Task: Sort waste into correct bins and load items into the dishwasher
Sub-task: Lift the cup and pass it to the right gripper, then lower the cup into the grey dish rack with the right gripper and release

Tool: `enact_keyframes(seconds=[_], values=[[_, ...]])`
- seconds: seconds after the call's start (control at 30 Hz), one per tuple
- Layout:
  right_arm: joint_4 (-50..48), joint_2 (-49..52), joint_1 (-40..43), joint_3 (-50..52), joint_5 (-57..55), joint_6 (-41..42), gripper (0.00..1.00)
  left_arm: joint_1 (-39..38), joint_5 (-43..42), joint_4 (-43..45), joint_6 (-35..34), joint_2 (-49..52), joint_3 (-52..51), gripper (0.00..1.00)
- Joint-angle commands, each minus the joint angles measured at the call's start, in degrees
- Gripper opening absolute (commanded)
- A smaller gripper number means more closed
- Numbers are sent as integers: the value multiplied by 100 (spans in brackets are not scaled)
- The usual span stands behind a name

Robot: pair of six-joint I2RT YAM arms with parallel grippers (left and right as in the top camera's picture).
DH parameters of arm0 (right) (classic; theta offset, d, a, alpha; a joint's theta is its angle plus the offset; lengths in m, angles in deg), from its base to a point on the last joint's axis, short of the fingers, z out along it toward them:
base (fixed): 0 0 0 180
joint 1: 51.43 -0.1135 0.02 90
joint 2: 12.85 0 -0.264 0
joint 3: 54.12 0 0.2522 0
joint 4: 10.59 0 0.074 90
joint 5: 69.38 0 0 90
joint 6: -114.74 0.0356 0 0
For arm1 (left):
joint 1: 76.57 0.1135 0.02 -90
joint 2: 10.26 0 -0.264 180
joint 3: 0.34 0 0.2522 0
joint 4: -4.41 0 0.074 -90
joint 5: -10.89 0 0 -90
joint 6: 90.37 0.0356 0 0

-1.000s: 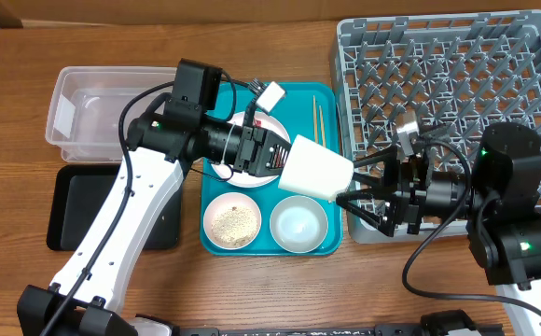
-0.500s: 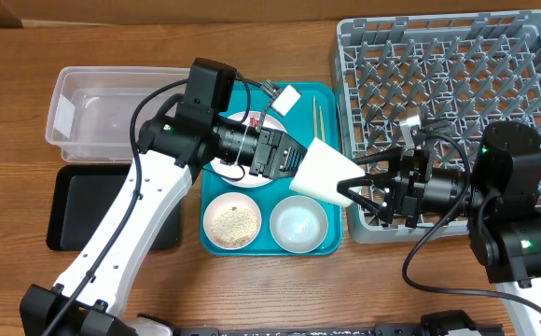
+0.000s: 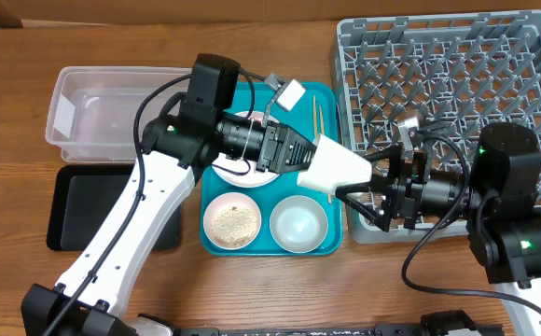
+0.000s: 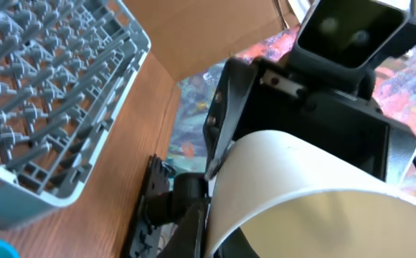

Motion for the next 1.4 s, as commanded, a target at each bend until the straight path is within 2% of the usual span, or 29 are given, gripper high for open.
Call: enact_keyframes(seconds=[0.0,0.1,0.17,0.3,0.37,0.43,0.47,0.57,0.6,0.73,0.83,0.97,1.1,1.37], values=[[74,-83,-76,-140,365,-111,89,-4,42,181,-168,9,50,4],[-2,-85,-74,-140,365,-109,83,-7,42,153,-168,9,50,4],[-55,-85,-74,-142,365,-107,72,-7,42,81,-166,9,50,4],[-76,-85,-74,-142,361,-107,57,-4,44,61,-166,9,50,6],[-72,-98,-61,-142,264,-107,56,-4,63,37,-160,9,50,15],[13,-138,-61,-142,-96,-107,56,0,293,-98,-111,9,48,28],[66,-168,-61,-142,-315,-107,55,7,586,-245,-55,9,48,37],[367,-278,-61,-157,-1169,-96,56,15,1934,-890,105,9,48,55],[511,-321,-61,-162,-1539,-26,56,26,2430,-1121,103,9,50,56],[1596,-415,-63,-378,-3403,396,56,85,3869,-1923,107,9,50,57],[2815,-365,-63,-732,-5101,1080,56,122,4116,-2216,195,9,50,57],[3985,-105,-63,-979,-6201,1392,56,122,4113,-2299,267,9,50,56],[4527,424,-63,-960,-6472,1563,57,118,4113,-2304,269,9,50,55],[4360,1738,-90,-960,-6059,1530,61,118,4395,-2494,509,9,50,57]])
